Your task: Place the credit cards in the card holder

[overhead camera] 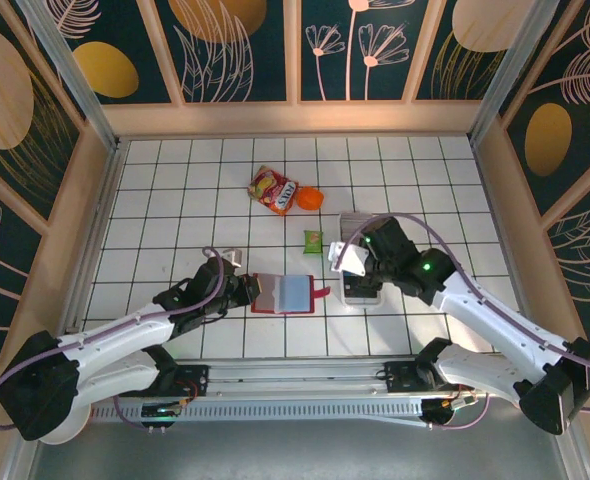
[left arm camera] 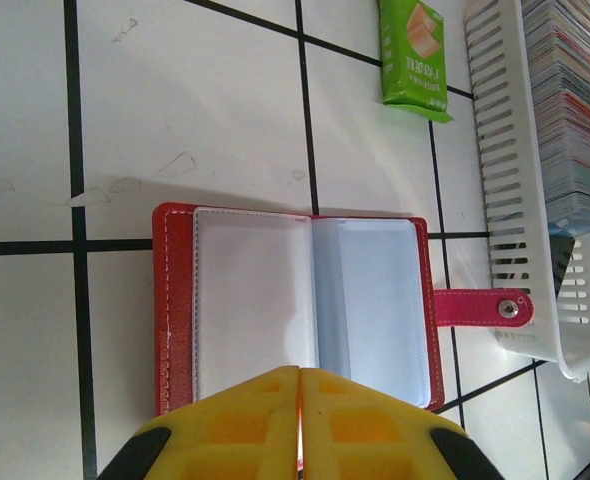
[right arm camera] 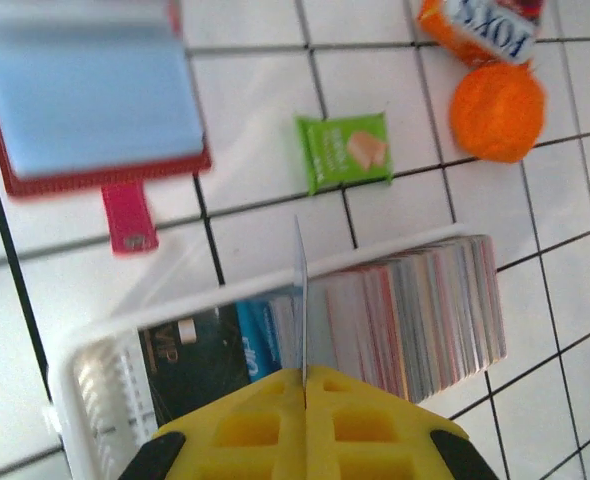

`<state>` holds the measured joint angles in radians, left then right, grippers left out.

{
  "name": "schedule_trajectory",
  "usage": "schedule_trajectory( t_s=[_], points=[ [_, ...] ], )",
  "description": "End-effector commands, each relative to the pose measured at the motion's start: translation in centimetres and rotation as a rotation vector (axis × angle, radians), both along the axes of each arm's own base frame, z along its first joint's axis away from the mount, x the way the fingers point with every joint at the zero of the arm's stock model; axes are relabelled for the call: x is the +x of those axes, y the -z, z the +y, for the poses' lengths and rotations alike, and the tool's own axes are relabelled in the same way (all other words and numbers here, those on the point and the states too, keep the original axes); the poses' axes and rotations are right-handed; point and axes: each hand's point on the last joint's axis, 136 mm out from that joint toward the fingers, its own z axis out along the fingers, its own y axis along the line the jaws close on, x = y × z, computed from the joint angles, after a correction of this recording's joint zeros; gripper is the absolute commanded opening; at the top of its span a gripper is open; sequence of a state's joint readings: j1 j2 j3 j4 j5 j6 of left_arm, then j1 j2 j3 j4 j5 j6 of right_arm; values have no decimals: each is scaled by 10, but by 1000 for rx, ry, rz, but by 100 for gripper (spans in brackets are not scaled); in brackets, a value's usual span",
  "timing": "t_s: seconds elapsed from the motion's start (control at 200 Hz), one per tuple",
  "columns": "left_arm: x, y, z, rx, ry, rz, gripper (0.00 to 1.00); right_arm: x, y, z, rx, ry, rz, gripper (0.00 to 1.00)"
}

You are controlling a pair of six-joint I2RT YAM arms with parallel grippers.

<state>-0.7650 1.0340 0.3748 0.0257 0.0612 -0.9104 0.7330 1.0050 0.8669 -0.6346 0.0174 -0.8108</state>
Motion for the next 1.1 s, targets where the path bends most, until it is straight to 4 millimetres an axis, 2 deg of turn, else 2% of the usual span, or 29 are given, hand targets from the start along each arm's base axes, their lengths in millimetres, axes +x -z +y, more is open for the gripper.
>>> schedule_trajectory(
  t_s=[0.0,0.06,0.12,0.26,0.36,0.45,0.591,0.721,0.826,1.096],
  points=[
    [8,-9,-4,-7,-15,-19,7,1,-33,16,296,281,180,0],
    [9,-7,-5,-9,-19,-12,6,14,-47,19,472,506,249,0],
    [10,-5,-7,-10,-21,-1,2,18,-50,24,610,664,360,0],
    [13,0,-10,5,-27,20,0,6,-49,55,916,807,629,0],
    [15,9,-10,28,-31,37,0,-4,-35,73,1032,860,756,0],
    [14,19,-9,45,-35,58,0,-12,-13,90,1027,906,812,0],
    [12,31,-1,80,-53,73,0,-19,24,114,930,962,832,0],
    [8,39,7,103,-66,78,0,-13,49,129,881,1005,815,0],
    [5,45,9,112,-64,87,0,-9,70,134,834,1038,801,0],
    [2,52,15,141,-64,88,0,-4,93,143,794,1055,803,0]
  ],
)
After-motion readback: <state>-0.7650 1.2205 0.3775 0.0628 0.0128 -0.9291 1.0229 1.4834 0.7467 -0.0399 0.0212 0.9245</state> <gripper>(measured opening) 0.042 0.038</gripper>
